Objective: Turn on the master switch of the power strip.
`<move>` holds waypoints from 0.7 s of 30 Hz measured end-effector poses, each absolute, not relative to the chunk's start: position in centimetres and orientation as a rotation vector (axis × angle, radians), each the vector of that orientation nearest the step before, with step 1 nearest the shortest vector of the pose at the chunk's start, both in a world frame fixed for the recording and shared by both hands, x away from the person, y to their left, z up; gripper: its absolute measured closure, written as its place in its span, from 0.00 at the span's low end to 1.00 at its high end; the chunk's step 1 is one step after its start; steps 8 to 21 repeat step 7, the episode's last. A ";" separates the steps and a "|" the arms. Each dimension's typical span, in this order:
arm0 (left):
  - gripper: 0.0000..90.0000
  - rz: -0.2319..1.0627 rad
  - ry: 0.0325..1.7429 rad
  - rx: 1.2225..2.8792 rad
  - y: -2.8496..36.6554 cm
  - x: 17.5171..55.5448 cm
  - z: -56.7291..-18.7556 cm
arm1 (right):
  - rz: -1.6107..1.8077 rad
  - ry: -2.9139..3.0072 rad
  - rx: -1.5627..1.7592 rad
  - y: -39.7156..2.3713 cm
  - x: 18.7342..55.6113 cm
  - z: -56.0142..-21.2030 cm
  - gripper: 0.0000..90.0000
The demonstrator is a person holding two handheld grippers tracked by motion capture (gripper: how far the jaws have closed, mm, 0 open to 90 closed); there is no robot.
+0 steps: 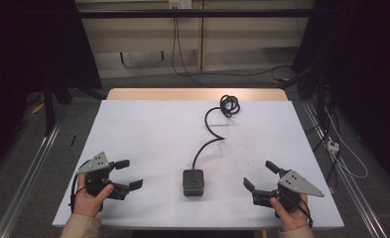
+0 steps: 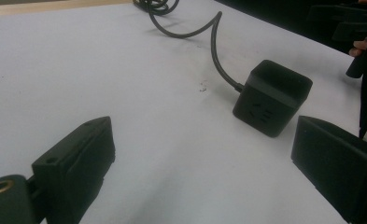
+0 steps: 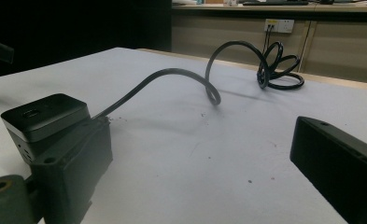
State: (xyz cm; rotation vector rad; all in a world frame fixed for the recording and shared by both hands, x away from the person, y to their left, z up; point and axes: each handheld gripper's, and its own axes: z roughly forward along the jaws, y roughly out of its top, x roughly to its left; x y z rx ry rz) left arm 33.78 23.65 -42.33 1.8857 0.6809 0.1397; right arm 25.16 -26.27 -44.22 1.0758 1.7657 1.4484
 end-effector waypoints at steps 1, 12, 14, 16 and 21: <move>0.07 0.144 0.683 1.887 23.7 33.8 -42.4 | 1.448 1.766 1.076 -26.3 25.2 -44.2 0.06; 0.07 0.153 0.699 1.880 23.9 33.8 -42.5 | 1.446 1.768 1.076 -26.3 25.2 -44.2 0.06; 0.07 0.153 0.699 1.880 23.9 33.8 -42.5 | 1.446 1.768 1.076 -26.3 25.2 -44.2 0.06; 0.07 0.153 0.699 1.880 23.9 33.8 -42.5 | 1.446 1.768 1.076 -26.3 25.2 -44.2 0.06; 0.07 0.153 0.699 1.880 23.9 33.8 -42.5 | 1.446 1.768 1.076 -26.3 25.2 -44.2 0.06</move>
